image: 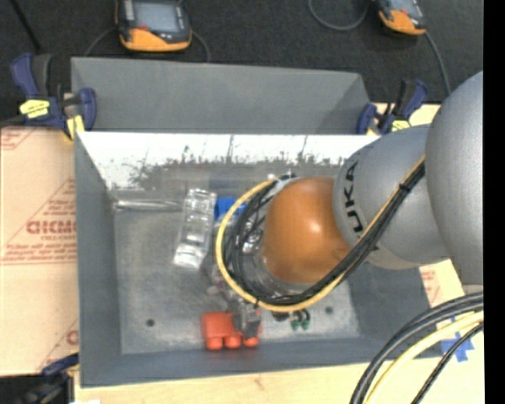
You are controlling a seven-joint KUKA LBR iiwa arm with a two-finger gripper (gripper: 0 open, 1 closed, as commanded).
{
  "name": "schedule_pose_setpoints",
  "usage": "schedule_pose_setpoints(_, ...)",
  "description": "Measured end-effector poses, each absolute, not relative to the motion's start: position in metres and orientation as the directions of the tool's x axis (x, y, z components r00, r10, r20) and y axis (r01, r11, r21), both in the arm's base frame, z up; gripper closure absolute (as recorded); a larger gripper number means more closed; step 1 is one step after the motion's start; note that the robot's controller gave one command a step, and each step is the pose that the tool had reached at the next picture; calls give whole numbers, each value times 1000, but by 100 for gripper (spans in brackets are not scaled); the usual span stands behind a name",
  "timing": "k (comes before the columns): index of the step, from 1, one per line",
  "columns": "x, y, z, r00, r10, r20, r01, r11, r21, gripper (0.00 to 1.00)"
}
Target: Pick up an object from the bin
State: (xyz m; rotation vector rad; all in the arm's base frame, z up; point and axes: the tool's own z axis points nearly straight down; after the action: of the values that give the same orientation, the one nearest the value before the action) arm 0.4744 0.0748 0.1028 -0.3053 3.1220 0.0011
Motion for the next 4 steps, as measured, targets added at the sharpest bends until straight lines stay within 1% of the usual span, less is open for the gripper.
schedule_pose_setpoints(1,500,100,97,-998,-56,-5,-56,998,2,100)
schedule_pose_setpoints(2,499,99,97,-999,-53,-4,-53,999,1,0)
schedule_pose_setpoints(3,484,100,73,-960,-281,-12,-281,960,-1,0)
schedule_pose_setpoints(4,484,100,73,-961,-277,-11,-277,961,-1,100)
